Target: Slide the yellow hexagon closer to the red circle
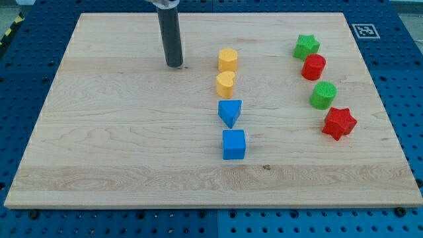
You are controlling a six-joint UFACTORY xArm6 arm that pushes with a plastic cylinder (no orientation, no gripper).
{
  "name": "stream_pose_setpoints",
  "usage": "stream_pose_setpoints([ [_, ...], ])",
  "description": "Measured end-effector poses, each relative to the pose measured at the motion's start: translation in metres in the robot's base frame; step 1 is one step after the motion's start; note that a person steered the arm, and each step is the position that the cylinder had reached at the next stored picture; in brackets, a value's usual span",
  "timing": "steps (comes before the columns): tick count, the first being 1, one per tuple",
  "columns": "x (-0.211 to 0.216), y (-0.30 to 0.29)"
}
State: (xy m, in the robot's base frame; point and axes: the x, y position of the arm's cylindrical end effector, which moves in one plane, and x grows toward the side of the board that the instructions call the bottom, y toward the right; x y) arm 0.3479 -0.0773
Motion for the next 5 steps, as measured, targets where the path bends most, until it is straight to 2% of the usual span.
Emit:
stream_pose_setpoints([
  [2,0.000,0.008],
  [5,0.009,0.075],
])
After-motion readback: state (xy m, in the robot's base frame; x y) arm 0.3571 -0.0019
